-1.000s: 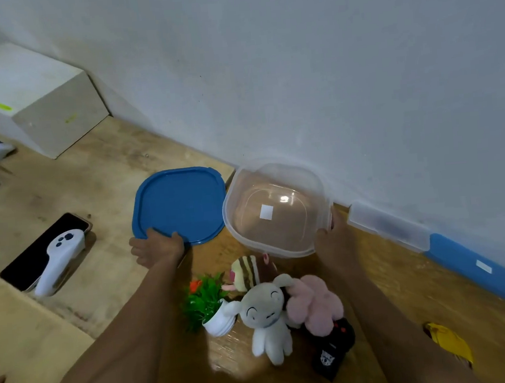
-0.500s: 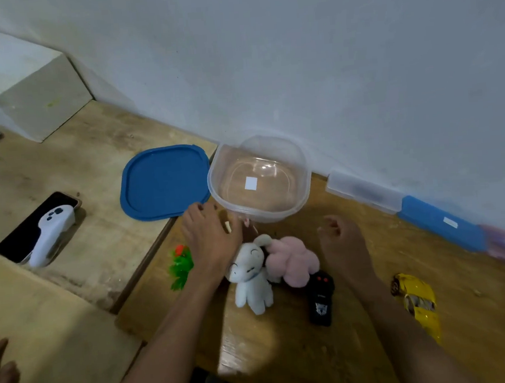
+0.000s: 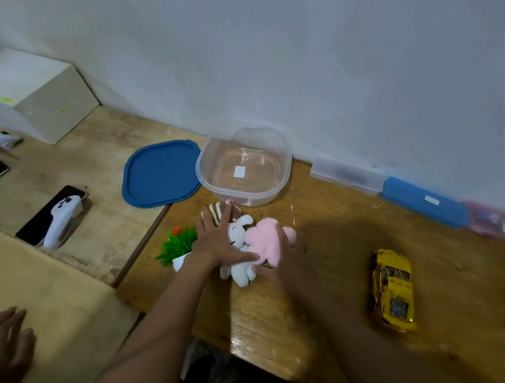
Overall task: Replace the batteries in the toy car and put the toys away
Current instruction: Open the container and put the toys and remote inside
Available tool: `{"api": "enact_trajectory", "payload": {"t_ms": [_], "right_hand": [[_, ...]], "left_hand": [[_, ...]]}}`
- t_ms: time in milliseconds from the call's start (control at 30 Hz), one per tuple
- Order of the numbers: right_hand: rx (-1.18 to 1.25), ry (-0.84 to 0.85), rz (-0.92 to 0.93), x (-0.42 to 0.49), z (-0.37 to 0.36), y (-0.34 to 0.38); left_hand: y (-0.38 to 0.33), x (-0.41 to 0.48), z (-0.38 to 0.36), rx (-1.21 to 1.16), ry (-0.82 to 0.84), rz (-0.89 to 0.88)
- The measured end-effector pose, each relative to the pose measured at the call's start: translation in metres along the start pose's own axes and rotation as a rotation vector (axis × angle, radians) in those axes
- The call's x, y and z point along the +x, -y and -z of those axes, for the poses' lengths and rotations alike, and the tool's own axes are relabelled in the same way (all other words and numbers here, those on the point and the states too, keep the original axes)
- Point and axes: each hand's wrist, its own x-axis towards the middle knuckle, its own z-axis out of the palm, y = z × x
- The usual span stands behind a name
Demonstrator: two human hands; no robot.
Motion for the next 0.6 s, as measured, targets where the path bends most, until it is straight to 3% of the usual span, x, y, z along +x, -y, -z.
{"api": "enact_trajectory", "payload": {"t_ms": [67,133,300,467,600], "right_hand": [[-0.111,-0.209,0.125,0.003,-0.012,-0.003],[-0.128,-0.293,0.157,0.006,-0.017,-0.012],[-0.1,-0.268,0.171,0.001,-0.005,-0.01],[0.247,-0.189,0.077,0.006,0.004,-0.012],[0.266,-0.195,0.054,0.006,0.008,-0.018]], "left_hand": [[0.004,0.0,0.001,0.013,0.028,-0.022],[0.007,0.001,-0.002,0.018,-0.001,-0.04],[0.007,0.002,-0.02,0.001,-0.093,-0.078],[0.009,0.007,-0.027,-0.047,-0.173,-0.072],[0.01,0.006,-0.026,-0.06,-0.285,-0.09]]}}
